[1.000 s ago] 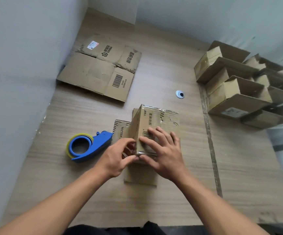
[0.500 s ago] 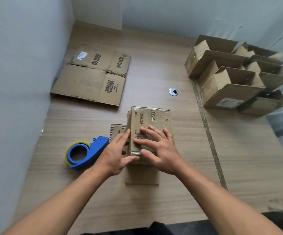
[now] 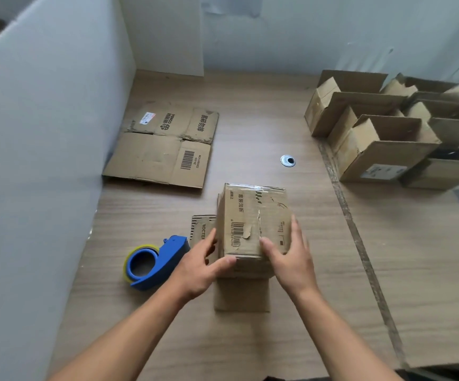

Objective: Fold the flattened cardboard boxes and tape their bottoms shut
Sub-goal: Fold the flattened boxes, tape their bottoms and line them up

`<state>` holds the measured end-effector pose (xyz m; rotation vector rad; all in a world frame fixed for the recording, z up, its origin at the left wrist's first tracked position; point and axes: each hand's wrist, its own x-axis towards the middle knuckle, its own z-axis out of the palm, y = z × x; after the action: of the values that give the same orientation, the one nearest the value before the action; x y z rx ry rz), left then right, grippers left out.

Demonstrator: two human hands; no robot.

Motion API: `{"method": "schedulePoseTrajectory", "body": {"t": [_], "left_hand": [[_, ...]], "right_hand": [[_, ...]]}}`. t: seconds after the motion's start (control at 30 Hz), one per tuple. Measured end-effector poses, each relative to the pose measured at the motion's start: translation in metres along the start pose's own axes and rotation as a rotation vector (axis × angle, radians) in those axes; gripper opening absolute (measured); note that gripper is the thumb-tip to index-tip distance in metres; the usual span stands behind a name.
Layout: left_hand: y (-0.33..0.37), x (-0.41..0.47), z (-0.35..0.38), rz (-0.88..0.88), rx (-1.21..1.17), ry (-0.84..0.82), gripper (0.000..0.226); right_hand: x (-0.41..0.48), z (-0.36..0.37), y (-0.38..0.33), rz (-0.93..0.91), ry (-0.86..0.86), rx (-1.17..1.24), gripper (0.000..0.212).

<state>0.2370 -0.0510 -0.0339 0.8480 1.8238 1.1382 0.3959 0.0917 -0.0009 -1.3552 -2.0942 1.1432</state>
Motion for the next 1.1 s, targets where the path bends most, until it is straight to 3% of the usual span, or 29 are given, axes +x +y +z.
{"method": "schedulePoseTrajectory", "body": {"t": [0.07,0.17,0.43,0.53,0.63,0.73,0.8,0.87,1.0,1.1], "left_hand": [[0.008,0.002,0.014,0.018,0.065,0.074,0.093],[0.015,0.003,0.033,0.019,0.138,0.236,0.09],[0.016,-0.001,0.015,-0.101,-0.014,0.16,0.067],[0.018,-0.001,0.009,-0.138,-0.138,0.114,0.07],[0.024,-0.005,0.004,-0.138,-0.139,0.063,0.063],[0.033,-0.008,0.0,-0.077,-0.058,-0.02,0.059],[0.038,-0.006,-0.005,-0.014,0.032,-0.081,0.055],[0.04,-0.001,-0.008,0.006,0.127,-0.102,0.055],[0.033,-0.005,0.004,-0.043,0.31,0.149,0.041],[0.035,-0.016,0.02,-0.136,0.282,0.34,0.051]], "right_hand": [[-0.007,0.003,0.008,0.014,-0.167,-0.026,0.102],[-0.002,-0.001,0.013,0.023,-0.193,0.033,0.111],[0.001,-0.01,0.039,0.033,-0.262,0.295,0.079],[0.006,-0.014,0.034,0.064,-0.275,0.399,0.067],[0.021,-0.03,0.019,-0.008,-0.211,0.093,0.06],[0.05,-0.05,-0.001,-0.164,-0.183,-0.271,0.088],[0.07,-0.057,-0.011,-0.204,-0.269,-0.368,0.092],[0.086,-0.058,-0.009,-0.098,-0.406,-0.381,0.077],[0.084,-0.049,0.012,-0.036,-0.386,-0.371,0.045],[0.071,-0.046,0.019,-0.03,-0.33,-0.273,0.035]]}}
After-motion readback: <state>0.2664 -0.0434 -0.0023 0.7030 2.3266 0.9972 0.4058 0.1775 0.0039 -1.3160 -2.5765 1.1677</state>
